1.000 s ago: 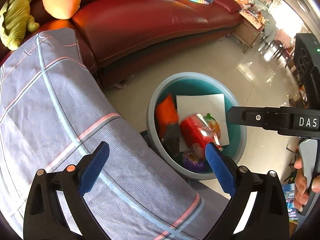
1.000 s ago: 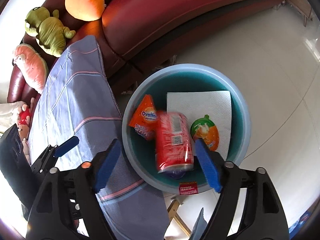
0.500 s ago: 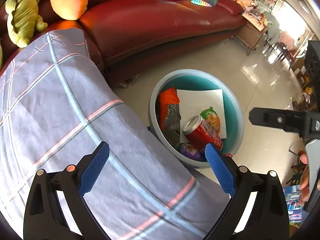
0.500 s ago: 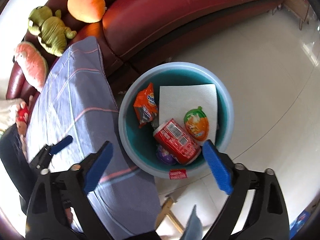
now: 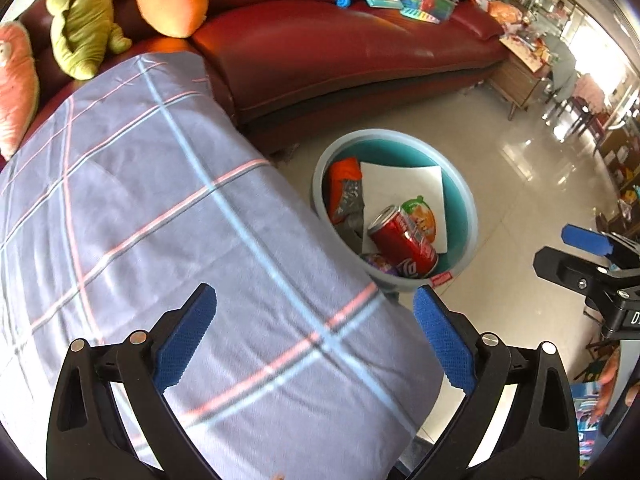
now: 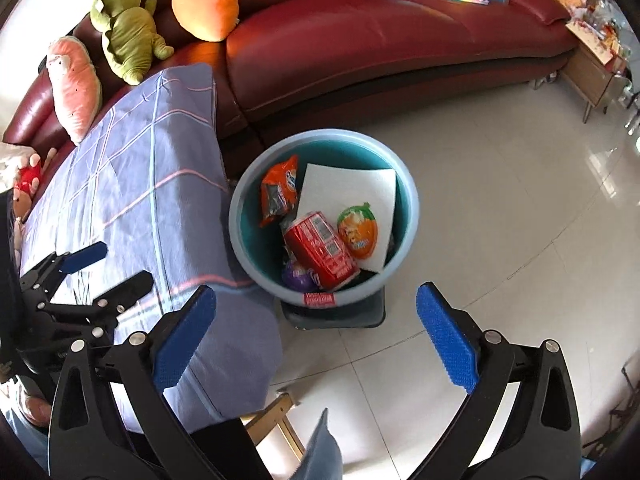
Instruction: Collect trash
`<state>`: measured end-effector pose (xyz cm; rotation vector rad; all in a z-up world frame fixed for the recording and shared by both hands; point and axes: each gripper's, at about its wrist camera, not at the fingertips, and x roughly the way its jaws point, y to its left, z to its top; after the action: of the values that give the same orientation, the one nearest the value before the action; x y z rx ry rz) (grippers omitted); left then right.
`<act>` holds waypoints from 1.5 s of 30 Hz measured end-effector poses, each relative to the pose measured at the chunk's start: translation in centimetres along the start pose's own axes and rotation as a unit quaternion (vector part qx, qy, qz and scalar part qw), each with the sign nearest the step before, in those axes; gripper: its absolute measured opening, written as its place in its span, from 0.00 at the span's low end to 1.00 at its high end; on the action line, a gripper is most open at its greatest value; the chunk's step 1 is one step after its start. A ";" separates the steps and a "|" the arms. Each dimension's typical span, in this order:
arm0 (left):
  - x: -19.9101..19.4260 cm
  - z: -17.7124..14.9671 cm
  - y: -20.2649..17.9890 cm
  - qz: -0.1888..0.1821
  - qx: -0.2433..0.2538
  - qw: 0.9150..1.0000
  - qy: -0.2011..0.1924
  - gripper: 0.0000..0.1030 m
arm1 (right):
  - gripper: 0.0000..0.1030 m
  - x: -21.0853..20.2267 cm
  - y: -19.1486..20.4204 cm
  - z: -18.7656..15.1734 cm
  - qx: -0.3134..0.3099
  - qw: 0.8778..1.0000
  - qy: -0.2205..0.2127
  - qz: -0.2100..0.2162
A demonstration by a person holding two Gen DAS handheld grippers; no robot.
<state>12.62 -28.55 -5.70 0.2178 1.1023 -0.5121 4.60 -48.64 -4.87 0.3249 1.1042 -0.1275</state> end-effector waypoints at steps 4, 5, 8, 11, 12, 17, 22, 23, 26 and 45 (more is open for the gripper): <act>-1.6 -1.5 -0.1 0.016 -0.007 1.000 -0.015 0.96 | 0.93 -1.0 0.6 -2.0 -0.018 1.000 -0.007 -0.007; -2.0 -1.9 -0.1 0.021 -0.007 1.000 -0.018 0.96 | 0.93 -1.2 0.8 -2.4 -0.023 1.000 -0.008 -0.010; -3.0 -3.2 -0.2 0.033 -0.008 0.999 -0.023 0.96 | 0.93 -2.1 1.7 -3.8 -0.042 0.999 -0.018 -0.020; -3.8 -4.4 -0.1 0.038 -0.011 0.999 -0.028 0.96 | 0.93 -2.8 2.2 -4.9 -0.046 0.998 -0.026 -0.020; -4.0 -4.9 -0.1 0.040 -0.012 0.999 -0.029 0.96 | 0.93 -3.1 2.2 -5.2 -0.043 0.999 -0.029 -0.016; -4.8 -6.3 0.1 0.045 -0.008 0.999 -0.027 0.96 | 0.93 -3.7 2.7 -6.4 -0.044 0.998 -0.034 -0.017; -5.2 -7.0 0.3 0.049 -0.011 0.998 -0.030 0.96 | 0.93 -3.9 3.1 -6.9 -0.052 0.998 -0.036 -0.026; -5.2 -6.9 0.4 0.050 -0.012 0.998 -0.031 0.96 | 0.93 -3.9 3.2 -7.0 -0.054 0.997 -0.036 -0.029; -5.1 -6.8 0.6 0.050 -0.018 0.998 -0.032 0.96 | 0.93 -3.8 3.3 -7.0 -0.059 0.997 -0.034 -0.021; -4.4 -6.7 1.3 0.065 -0.034 0.997 -0.039 0.96 | 0.93 -2.3 3.2 -6.5 -0.056 0.998 -0.019 -0.021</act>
<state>6.40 -23.41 -4.90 0.2070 1.0197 -0.3639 -1.15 -43.67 -4.89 0.1972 1.0756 -0.1081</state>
